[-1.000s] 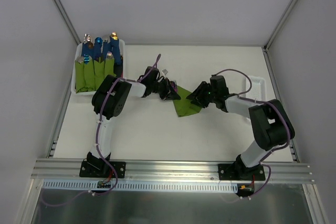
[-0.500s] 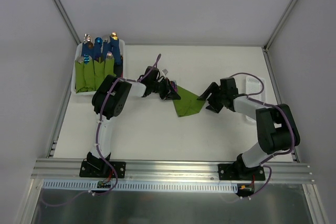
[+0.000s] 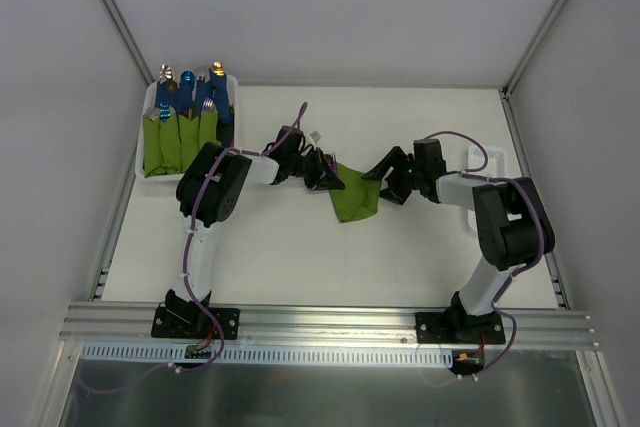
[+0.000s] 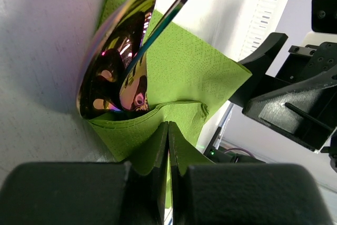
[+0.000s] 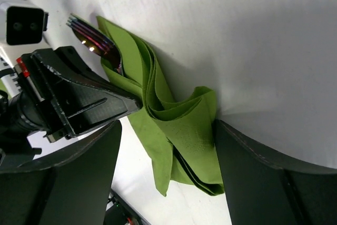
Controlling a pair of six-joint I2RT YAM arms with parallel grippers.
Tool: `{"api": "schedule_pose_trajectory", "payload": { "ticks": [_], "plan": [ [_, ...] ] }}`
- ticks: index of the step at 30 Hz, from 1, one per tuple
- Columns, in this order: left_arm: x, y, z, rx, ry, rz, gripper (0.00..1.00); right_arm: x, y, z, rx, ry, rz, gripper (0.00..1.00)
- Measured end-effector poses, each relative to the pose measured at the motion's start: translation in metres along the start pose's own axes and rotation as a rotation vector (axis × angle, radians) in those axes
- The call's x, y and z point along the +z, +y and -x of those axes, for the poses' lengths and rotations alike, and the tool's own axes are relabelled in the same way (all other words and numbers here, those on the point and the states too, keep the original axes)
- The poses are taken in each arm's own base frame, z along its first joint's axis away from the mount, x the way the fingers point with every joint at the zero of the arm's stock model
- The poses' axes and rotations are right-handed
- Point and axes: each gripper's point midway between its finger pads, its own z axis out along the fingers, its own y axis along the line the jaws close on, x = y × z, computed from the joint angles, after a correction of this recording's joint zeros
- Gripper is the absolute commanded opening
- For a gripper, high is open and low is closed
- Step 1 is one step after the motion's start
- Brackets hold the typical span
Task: Place the utensils on the paper napkin and roll it up
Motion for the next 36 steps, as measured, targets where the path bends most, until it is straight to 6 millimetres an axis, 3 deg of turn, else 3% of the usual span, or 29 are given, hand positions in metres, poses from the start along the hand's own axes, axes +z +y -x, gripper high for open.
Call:
{"api": "schedule_pose_trajectory", "payload": {
  "ticks": [7,11,13,20,26,36],
  "plan": [
    [0.000,0.000,0.000,0.000,0.000,0.000,0.00,0.008,0.010,-0.009,-0.002,0.052,0.108,0.66],
    [0.000,0.000,0.000,0.000,0.000,0.000,0.00,0.011,0.008,-0.016,-0.008,0.077,0.129,0.49],
    [0.000,0.000,0.001,0.000,0.000,0.000,0.00,0.011,0.005,-0.020,-0.011,0.090,0.128,0.47],
    [0.000,0.000,0.001,0.000,0.000,0.000,0.00,0.012,-0.001,-0.029,-0.021,0.114,0.105,0.24],
    [0.000,0.000,0.001,0.001,0.000,0.000,0.00,0.013,-0.002,-0.037,-0.028,0.134,0.076,0.14],
    [0.000,0.001,0.001,0.012,-0.002,0.001,0.00,0.014,0.020,-0.039,-0.065,0.162,0.054,0.13]
  ]
}}
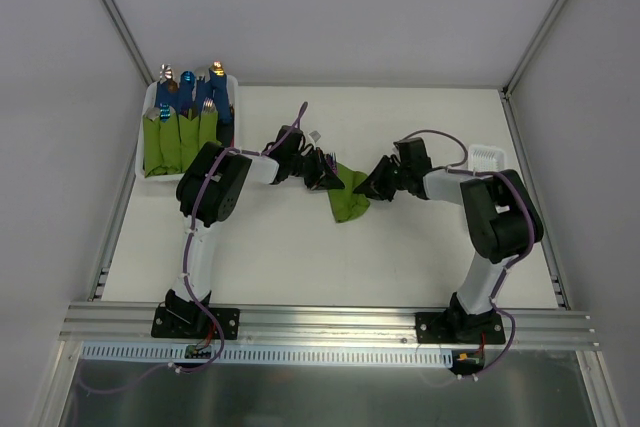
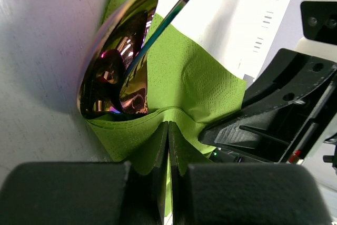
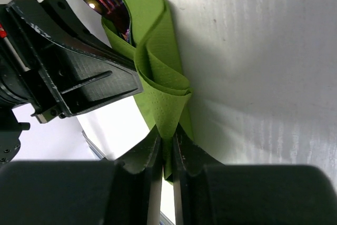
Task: Place the utensils on the paper napkin and roll it up
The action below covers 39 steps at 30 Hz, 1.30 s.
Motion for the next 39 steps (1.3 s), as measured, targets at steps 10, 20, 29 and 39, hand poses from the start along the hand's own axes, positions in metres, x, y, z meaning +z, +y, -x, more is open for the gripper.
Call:
{"api": "schedule_pose_trajectory", "payload": {
  "ticks": [10,20,29,39],
  "plan": [
    [0.000,0.000,0.000,0.002,0.000,0.000,0.00,0.003,0.013,-0.005,-0.014,0.013,-0.009,0.07],
    [0.000,0.000,0.000,0.001,-0.001,0.000,0.00,0.018,0.015,-0.016,-0.020,0.050,-0.028,0.00],
    [-0.003,0.000,0.003,-0.010,-0.013,-0.011,0.00,0.029,0.004,-0.019,0.028,0.070,-0.049,0.00],
    [-0.026,-0.003,0.012,-0.016,-0.069,-0.027,0.00,0.031,0.005,-0.020,0.038,0.073,-0.043,0.00]
  ]
}}
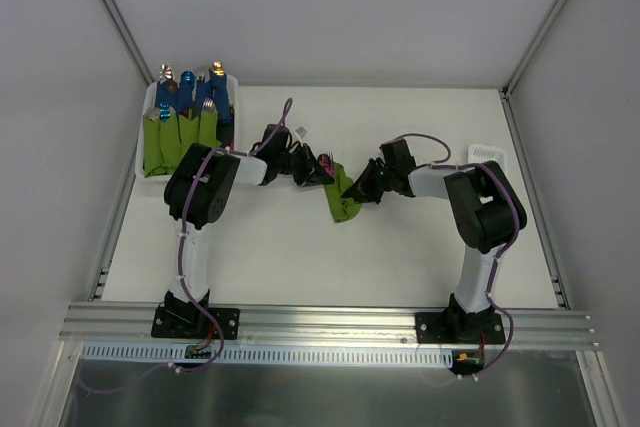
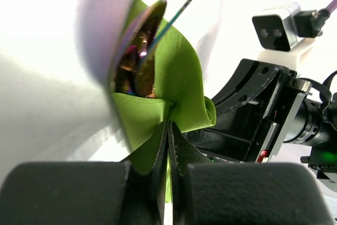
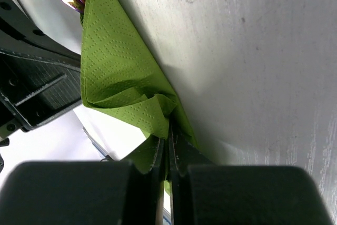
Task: Place the utensils on the paper napkin and roll it up
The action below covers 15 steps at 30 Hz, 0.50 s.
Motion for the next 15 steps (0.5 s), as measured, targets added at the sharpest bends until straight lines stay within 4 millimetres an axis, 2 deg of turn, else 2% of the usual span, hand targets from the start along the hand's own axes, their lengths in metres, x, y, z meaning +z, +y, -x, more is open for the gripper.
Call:
{"api": "schedule_pose_trajectory", "payload": {
  "ticks": [6,15],
  "plan": [
    [-0.006,0.009,0.002,-0.019,-0.010,0.010,0.00,0.000,0.000,0.000,0.001,0.002,0.001,0.00],
    [-0.003,0.011,0.001,-0.022,-0.002,0.005,0.00,0.000,0.000,0.000,0.002,0.006,0.003,0.00]
  ]
}}
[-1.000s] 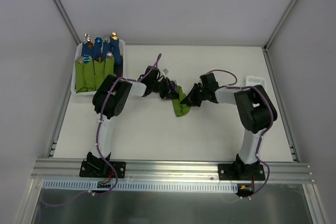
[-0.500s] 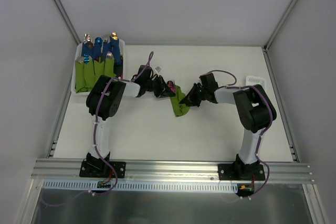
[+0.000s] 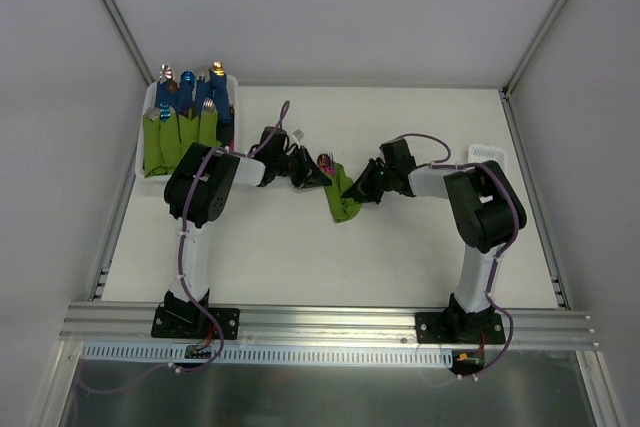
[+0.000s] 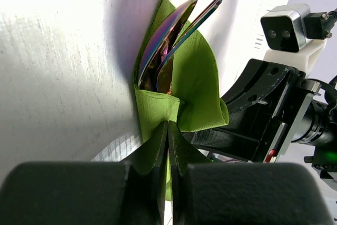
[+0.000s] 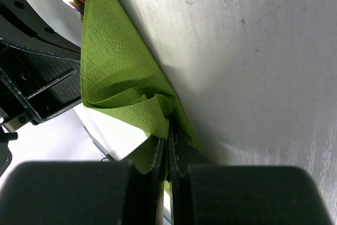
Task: Place the utensils on the paper napkin and roll it up
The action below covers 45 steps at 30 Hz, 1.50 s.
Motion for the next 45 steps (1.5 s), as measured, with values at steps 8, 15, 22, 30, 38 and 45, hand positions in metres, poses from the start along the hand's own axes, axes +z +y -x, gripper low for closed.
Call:
{"api": "schedule_pose_trajectory", "payload": {
  "ticks": [8,15,22,30,38,45],
  "plan": [
    [0.005,-0.005,0.002,-0.020,0.005,-0.052,0.00,0.000,0.000,0.000,0.001,0.002,0.001,0.00],
    [0.008,-0.008,0.003,-0.032,0.011,-0.083,0.00,0.000,0.000,0.000,0.001,0.002,0.000,0.00],
    [0.010,-0.005,0.004,-0.035,0.017,-0.069,0.00,0.000,0.000,0.000,0.001,0.003,-0.003,0.00],
    [0.010,0.001,0.004,-0.022,0.020,-0.032,0.00,-0.004,0.003,0.003,0.003,-0.001,-0.033,0.00],
    [0.010,0.003,0.005,-0.011,0.021,-0.010,0.00,-0.009,0.012,0.005,-0.006,-0.004,-0.047,0.00],
    [0.010,0.004,0.006,0.000,0.024,-0.001,0.00,-0.006,0.020,-0.002,-0.027,0.009,-0.044,0.00]
  ]
}}
